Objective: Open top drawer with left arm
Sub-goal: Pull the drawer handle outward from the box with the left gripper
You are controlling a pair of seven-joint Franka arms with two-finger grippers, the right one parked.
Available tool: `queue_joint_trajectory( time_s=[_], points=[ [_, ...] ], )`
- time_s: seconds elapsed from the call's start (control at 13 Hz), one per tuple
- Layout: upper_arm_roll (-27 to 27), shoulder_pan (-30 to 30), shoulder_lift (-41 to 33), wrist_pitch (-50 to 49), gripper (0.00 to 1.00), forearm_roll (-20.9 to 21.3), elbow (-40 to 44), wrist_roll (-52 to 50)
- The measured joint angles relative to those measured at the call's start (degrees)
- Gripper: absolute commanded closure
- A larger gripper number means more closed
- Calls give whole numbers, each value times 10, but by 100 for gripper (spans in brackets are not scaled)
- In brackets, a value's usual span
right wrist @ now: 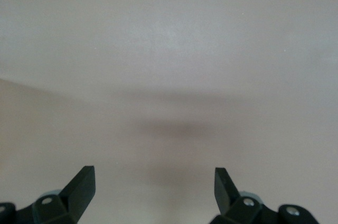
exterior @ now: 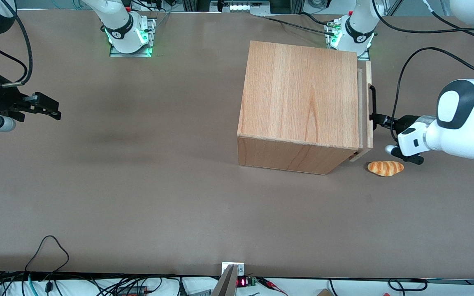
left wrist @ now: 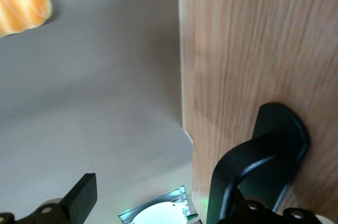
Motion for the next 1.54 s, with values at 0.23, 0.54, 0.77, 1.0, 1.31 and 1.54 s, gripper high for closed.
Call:
queue_joint_trajectory(
  time_s=[0.23,0.54,0.77,1.0,1.31,1.54],
  points=[
    [0,24,-1,3,0,13,1,3],
    [1,45,-2,7,0,19,1,10],
    [1,59,-3,10,0,28,2,10],
    [1,79,-3,16,0,39,4,10],
    [2,100,-3,20,0,47,6,10],
    [2,108,-3,23,0,52,8,12]
  ],
)
